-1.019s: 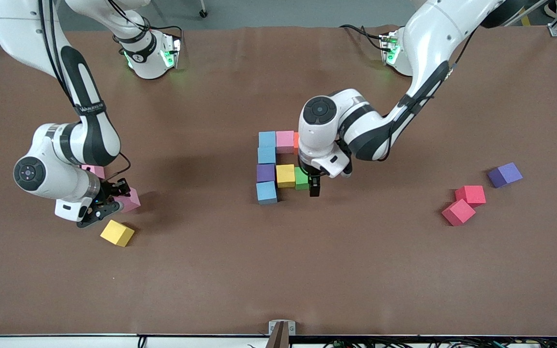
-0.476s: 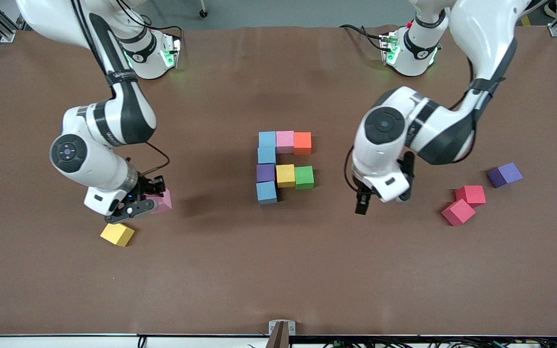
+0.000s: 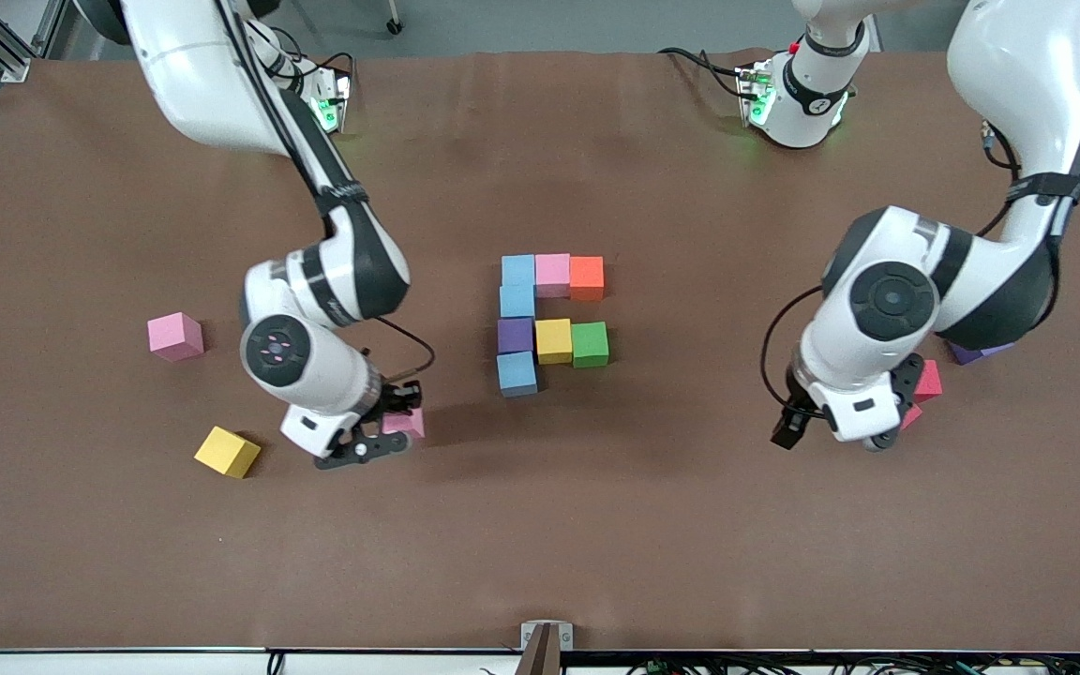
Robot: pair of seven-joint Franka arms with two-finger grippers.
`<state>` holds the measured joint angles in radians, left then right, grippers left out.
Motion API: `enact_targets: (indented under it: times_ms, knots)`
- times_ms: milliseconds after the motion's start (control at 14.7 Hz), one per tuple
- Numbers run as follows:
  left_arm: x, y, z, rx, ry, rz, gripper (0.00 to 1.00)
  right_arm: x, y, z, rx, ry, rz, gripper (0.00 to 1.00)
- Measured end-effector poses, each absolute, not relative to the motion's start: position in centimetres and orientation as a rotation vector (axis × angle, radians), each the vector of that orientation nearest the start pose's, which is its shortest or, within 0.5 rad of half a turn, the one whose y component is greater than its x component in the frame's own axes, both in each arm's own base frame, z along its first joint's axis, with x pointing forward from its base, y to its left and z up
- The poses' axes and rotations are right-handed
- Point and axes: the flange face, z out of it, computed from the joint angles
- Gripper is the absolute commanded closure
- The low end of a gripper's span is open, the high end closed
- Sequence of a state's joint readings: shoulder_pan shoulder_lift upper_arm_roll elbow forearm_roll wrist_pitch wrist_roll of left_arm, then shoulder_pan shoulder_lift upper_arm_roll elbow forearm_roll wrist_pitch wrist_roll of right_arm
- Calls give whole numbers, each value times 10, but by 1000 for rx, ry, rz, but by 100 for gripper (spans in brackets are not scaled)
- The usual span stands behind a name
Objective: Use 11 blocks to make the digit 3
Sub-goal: 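Carry the pink cube with the right gripper while the left gripper reaches pink, then place the pink cube below blue while the left gripper grasps a pink cube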
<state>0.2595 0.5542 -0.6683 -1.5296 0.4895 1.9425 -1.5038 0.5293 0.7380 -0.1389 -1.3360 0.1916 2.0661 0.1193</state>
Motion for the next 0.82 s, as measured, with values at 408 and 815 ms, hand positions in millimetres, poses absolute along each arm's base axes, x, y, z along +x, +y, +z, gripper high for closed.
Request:
enact_targets:
  times_ms: [408, 815]
  knots:
    - [688, -44, 360, -2861, -1023, -29, 0, 673, 387, 244, -3044, -248, -102, 79]
    - [694, 30, 318, -2975, -792, 47, 0, 658, 424, 236, -3032, -166, -123, 79]
